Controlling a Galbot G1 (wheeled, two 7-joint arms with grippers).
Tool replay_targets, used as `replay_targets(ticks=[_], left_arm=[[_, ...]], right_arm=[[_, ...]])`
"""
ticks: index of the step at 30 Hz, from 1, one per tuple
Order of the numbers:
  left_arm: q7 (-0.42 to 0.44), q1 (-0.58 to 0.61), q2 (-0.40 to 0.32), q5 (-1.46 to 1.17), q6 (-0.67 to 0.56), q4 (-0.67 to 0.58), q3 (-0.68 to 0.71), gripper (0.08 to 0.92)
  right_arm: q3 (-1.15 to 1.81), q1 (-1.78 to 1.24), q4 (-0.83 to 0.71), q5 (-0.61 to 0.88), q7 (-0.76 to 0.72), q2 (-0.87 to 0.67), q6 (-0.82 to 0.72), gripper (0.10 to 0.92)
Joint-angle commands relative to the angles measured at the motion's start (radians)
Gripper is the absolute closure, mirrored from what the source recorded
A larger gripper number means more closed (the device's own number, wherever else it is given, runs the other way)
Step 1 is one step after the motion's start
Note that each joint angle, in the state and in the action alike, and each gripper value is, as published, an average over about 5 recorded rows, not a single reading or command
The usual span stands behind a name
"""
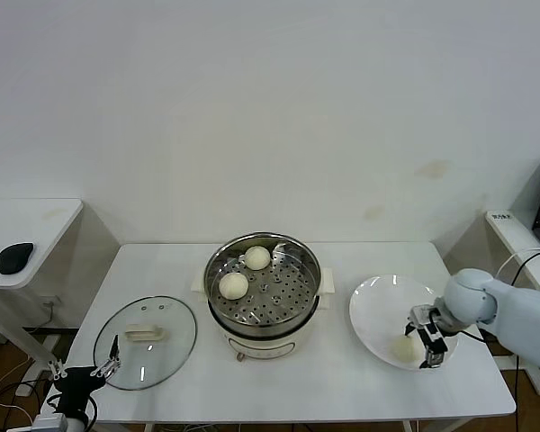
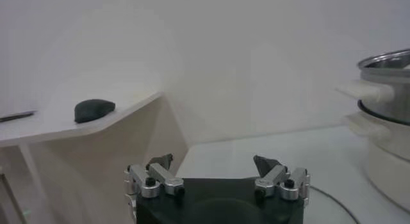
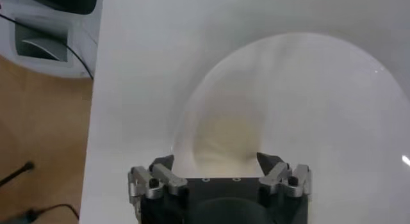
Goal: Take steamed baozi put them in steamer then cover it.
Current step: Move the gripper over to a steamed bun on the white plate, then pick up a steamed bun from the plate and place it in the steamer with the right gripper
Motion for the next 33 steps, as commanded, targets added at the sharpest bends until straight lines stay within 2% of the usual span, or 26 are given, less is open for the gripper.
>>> replay_targets(ticks=[1, 20, 27, 33], left_arm=[[0.0, -0.001, 0.0, 0.0, 0.0, 0.0, 0.0, 0.177], [-0.001, -0.002, -0.002, 0.0, -0.003, 0.002, 0.001, 0.177], [-0.001, -0.004, -0.003, 0.0, -0.003, 0.001, 0.003, 0.177], [-0.001, -0.008, 0.001, 0.0, -0.003, -0.004, 0.006, 0.177]], right_arm=[[0.034, -0.038, -0.025, -0.008, 0.011, 0.014, -0.007, 0.293], [0.046, -0.023, -0.022, -0.007, 0.008, 0.019, -0.015, 0.457], [0.011, 0.091, 0.009, 0.024, -0.003, -0.006, -0.012, 0.515], [-0.025, 0.257, 0.041, 0.1, -0.018, -0.021, -0.01, 0.514]])
